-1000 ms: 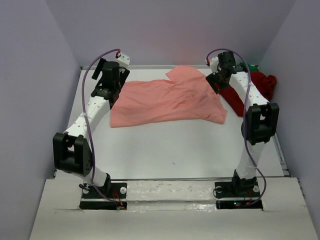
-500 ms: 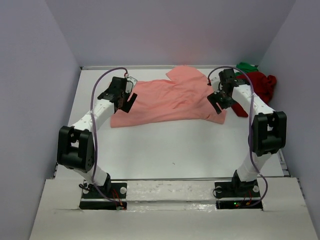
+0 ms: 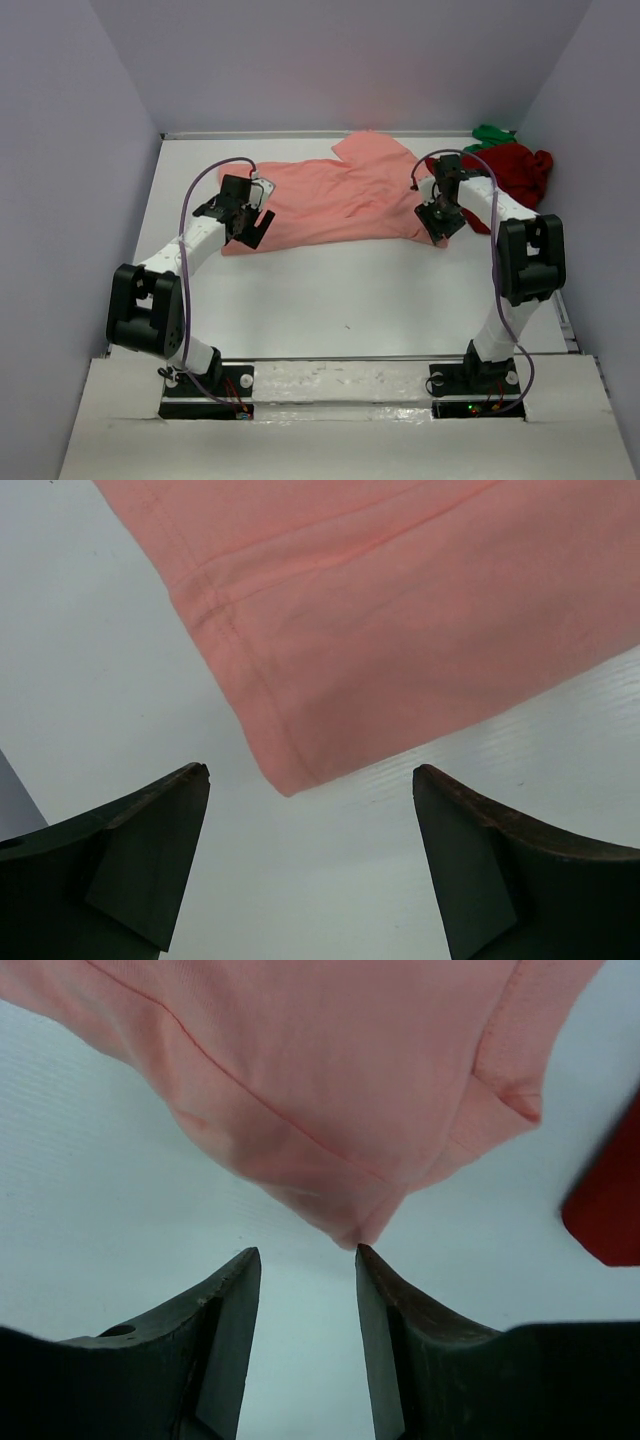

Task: Fold and stack the t-shirts
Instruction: Fold the tshirt

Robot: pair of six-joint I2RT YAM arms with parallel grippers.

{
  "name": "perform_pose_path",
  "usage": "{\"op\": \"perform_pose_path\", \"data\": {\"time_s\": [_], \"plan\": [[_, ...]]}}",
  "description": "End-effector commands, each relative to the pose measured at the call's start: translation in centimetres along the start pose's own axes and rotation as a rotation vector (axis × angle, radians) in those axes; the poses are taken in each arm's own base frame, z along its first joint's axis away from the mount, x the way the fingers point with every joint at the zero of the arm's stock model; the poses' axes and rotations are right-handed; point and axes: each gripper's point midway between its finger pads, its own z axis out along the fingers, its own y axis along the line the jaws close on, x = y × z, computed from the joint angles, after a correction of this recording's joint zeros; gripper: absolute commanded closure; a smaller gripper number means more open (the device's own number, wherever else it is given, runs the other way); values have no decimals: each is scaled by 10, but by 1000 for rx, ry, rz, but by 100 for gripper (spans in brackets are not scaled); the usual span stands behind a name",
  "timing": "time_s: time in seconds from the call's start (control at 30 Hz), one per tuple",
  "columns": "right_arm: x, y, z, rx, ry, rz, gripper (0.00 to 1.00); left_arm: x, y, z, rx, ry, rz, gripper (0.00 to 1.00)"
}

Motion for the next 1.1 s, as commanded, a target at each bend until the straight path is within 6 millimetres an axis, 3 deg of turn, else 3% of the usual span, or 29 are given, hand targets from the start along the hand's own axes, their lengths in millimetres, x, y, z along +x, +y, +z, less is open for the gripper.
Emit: {"op": "perform_pose_path", "data": {"time_s": [0.0,0.23,0.53,0.7,1.07], "plan": [[2,11,15,-65,20,26,53,-8,-3,-3,25,-43,-13,5],[17,14,31,-87,83,29,57,0,-5,2,24,-22,-5,6],[12,-11,15,18,76,16,54,3,-7,1,31,-21,-8,7],[14,-25,16,80,84,6,53,2,-8,3,38,-21,-14,7],[0,-27,29,60,65,12,56,3,-10,3,49,-11,-13,9]]}}
